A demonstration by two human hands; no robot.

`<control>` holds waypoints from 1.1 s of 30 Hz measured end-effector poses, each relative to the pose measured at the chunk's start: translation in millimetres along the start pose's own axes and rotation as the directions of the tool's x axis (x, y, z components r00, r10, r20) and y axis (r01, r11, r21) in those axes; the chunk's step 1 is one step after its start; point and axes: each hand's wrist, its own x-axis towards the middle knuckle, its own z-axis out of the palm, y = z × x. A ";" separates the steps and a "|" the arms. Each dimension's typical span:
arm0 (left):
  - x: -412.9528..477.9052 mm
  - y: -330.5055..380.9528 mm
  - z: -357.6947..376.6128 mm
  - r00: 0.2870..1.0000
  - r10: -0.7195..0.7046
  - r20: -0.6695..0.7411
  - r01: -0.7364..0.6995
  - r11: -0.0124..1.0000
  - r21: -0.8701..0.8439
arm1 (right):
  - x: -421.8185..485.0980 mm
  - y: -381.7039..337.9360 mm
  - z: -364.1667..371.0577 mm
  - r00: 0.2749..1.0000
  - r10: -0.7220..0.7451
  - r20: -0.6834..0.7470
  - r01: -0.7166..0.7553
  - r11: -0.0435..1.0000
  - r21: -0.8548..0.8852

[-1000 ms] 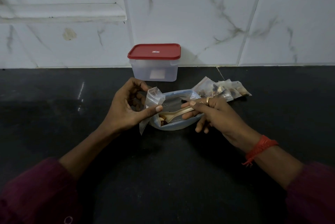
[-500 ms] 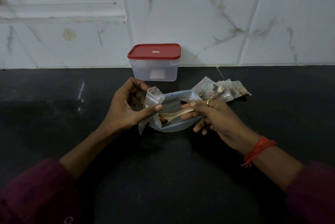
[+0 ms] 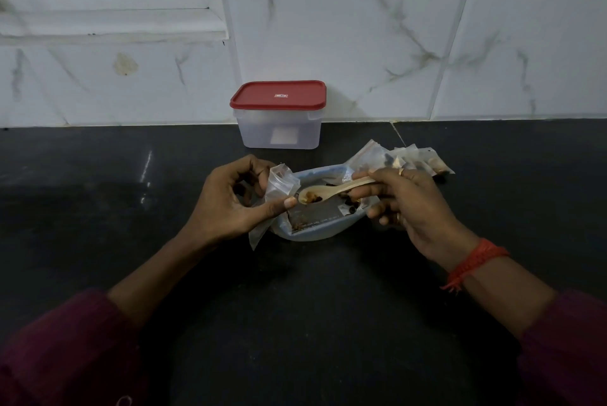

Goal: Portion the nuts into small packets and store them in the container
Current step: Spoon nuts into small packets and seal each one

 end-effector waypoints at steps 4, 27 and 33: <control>-0.3 -1.3 -0.1 0.999 -0.006 0.037 0.005 1.000 0.019 | -3.9 -4.7 1.7 0.990 -0.139 -0.016 0.140 0.983 0.121; 3.4 -1.5 -3.5 0.964 -0.218 -0.149 0.160 0.931 -0.328 | -9.3 -5.2 7.1 0.933 -0.350 0.076 0.325 0.916 0.236; 4.1 1.6 -0.9 0.958 -0.200 -0.204 0.133 0.943 -0.304 | -5.8 11.0 8.2 0.925 -0.357 0.132 0.380 0.880 -0.285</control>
